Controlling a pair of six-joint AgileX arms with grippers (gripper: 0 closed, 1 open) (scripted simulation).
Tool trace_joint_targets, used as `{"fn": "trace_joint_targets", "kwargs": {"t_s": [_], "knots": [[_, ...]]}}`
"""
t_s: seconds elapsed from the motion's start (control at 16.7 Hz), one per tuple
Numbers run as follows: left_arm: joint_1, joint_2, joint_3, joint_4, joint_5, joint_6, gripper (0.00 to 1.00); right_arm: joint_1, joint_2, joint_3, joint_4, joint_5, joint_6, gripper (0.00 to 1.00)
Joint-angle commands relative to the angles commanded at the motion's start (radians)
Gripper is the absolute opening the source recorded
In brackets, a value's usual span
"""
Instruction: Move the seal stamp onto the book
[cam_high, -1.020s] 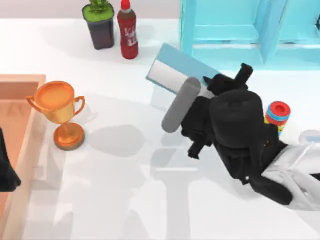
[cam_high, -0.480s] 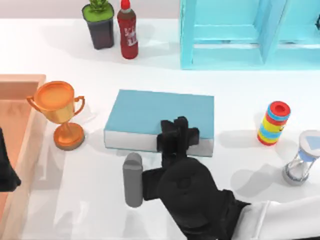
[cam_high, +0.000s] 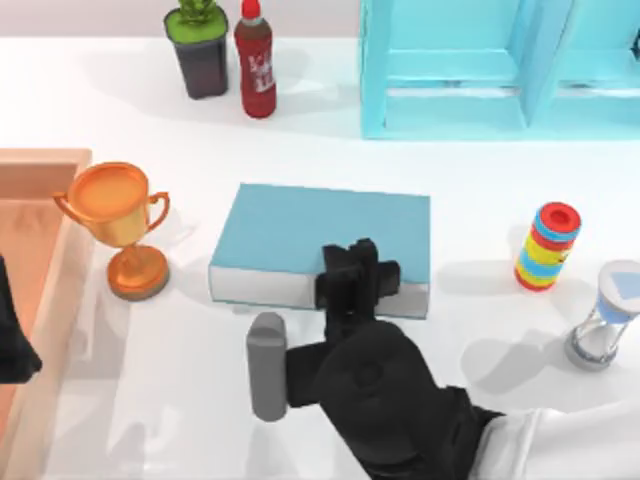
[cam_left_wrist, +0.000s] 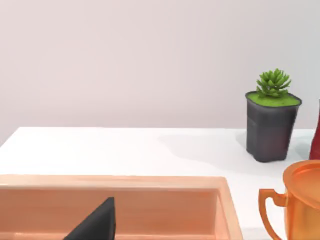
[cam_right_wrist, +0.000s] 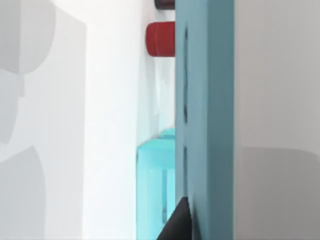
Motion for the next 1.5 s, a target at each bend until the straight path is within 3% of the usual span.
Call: {"fn": "trace_joint_targets", "kwargs": {"t_s": [0.84,1.5], "knots": [[0.0,0.0,0.0,0.0,0.0,0.0,1.0,-0.004,0.121,-0.03,0.142,-0.001,0.004,0.0],[0.0,0.0,0.0,0.0,0.0,0.0,1.0,-0.004,0.121,-0.03,0.142,-0.001,0.004,0.83]]}}
